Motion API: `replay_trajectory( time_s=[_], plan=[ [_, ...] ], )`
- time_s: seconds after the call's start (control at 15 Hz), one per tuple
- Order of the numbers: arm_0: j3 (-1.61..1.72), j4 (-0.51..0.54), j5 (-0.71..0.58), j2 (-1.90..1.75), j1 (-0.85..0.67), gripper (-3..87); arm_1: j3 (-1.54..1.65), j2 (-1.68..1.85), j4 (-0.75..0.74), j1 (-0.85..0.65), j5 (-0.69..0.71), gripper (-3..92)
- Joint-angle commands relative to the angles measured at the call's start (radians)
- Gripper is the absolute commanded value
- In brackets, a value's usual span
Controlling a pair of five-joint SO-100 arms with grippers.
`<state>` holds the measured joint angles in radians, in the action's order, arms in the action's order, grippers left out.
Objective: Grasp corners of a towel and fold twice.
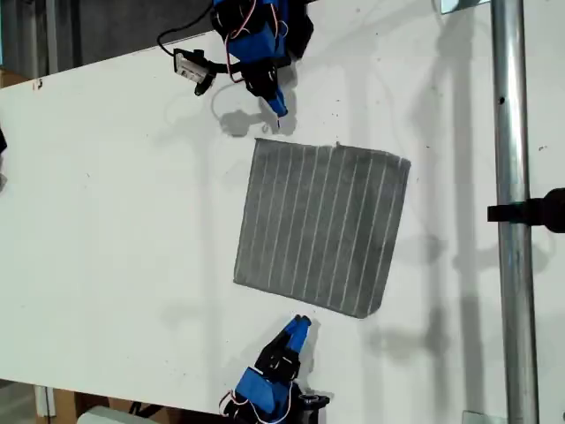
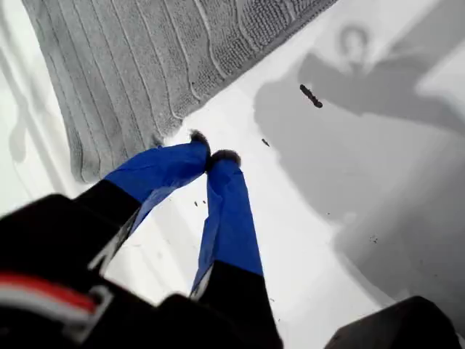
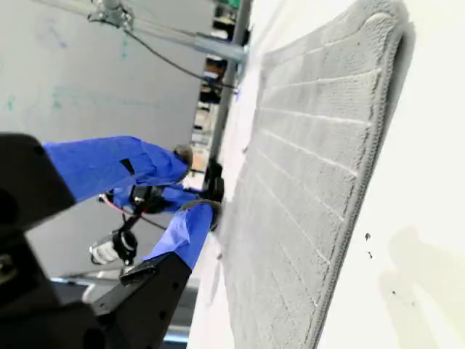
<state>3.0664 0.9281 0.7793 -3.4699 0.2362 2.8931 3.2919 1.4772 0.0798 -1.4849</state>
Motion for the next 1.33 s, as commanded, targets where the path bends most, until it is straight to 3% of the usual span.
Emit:
replay_trajectory(
  time_s=[0.0, 0.07, 0.13, 0.27, 0.4, 0.6, 0.73, 0.93, 1.13, 1.27],
  plan=[
    [-0.054, -0.023, 0.038, -0.006, -0.043, 7.3, -0.008, 0.000, 0.006, -0.120, -0.014, 2.9],
    [-0.049, -0.040, 0.055, -0.006, -0.055, 6.8, -0.038, 0.003, 0.020, -0.282, -0.046, 8.9],
    [-0.048, -0.058, 0.064, -0.005, -0.072, 5.2, -0.049, 0.003, -0.005, -0.181, -0.063, 24.2],
    [-0.052, -0.074, 0.064, -0.005, -0.086, 4.3, -0.015, 0.002, -0.305, -0.051, -0.020, 20.4],
    [-0.055, -0.069, 0.069, -0.005, -0.094, 4.1, -0.032, -0.028, -0.443, 0.002, 0.057, 19.4],
    [-0.049, -0.064, 0.069, -0.005, -0.109, 3.8, -0.336, -0.627, -0.594, 0.129, 0.126, 17.5],
    [-0.043, -0.055, 0.078, -0.005, -0.110, 3.7, -0.821, -1.201, -0.402, 0.216, 0.196, 17.4],
    [-0.020, -0.054, 0.103, -0.005, -0.100, 2.6, -1.600, -1.812, 0.094, 0.310, 0.218, 7.7],
    [-0.017, -0.049, 0.104, -0.005, -0.098, 2.7, -1.589, -1.710, -0.017, 0.342, 0.215, -0.2],
    [-0.012, -0.043, 0.106, -0.005, -0.098, 2.1, -1.552, -1.671, -0.029, 0.374, 0.183, 21.5]
  ],
)
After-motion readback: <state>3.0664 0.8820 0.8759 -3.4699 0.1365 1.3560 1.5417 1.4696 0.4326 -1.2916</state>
